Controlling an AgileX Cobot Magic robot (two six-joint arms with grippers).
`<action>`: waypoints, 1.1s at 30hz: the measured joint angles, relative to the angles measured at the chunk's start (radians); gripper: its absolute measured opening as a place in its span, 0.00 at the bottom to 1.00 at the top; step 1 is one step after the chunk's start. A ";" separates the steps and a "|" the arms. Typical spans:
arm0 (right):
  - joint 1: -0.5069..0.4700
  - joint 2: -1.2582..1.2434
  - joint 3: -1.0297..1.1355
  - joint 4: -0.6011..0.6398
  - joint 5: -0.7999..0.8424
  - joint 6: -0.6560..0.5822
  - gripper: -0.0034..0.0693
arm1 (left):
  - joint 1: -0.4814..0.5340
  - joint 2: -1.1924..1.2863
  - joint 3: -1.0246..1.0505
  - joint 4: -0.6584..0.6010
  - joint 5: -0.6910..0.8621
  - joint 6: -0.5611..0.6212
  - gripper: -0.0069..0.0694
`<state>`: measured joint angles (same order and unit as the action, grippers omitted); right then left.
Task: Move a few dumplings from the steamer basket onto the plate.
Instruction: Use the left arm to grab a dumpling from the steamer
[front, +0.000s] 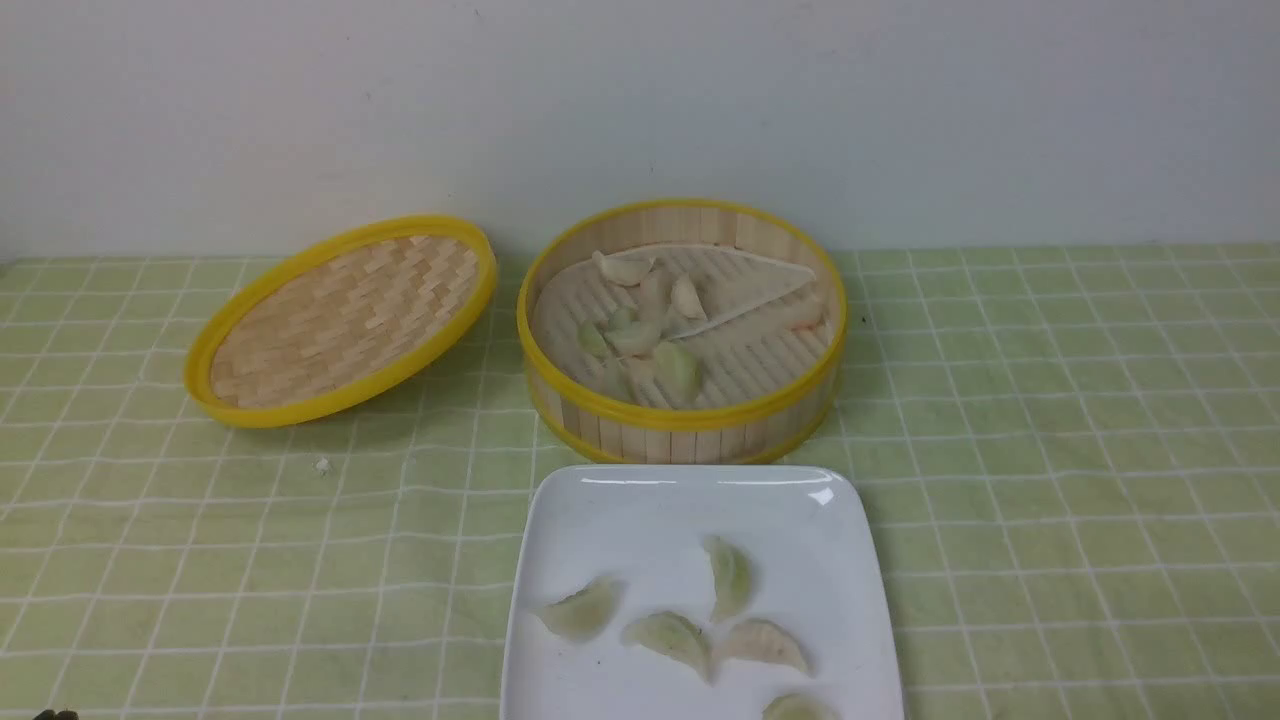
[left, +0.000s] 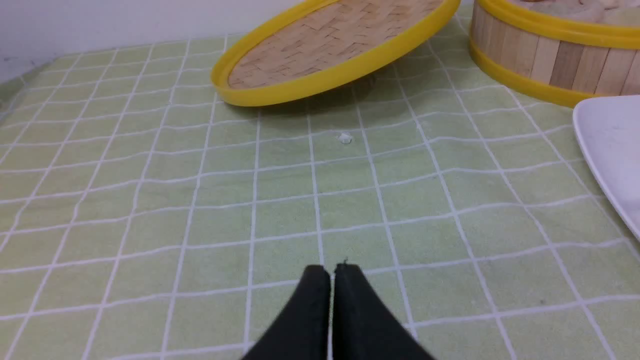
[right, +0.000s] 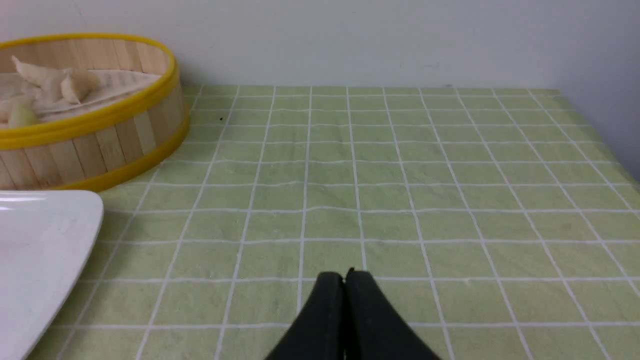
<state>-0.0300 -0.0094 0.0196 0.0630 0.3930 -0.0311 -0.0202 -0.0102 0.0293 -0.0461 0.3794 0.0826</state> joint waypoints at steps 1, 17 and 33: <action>0.000 0.000 0.000 0.000 0.000 0.000 0.03 | 0.000 0.000 0.000 0.000 0.000 0.000 0.08; 0.000 0.000 0.000 0.000 0.000 0.000 0.03 | 0.000 0.000 0.000 0.000 0.000 0.000 0.08; 0.000 0.000 0.000 0.000 0.000 0.000 0.03 | 0.000 0.000 0.001 -0.340 -0.540 -0.202 0.08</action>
<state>-0.0300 -0.0094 0.0196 0.0630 0.3930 -0.0311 -0.0202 -0.0102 0.0303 -0.3857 -0.1602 -0.1198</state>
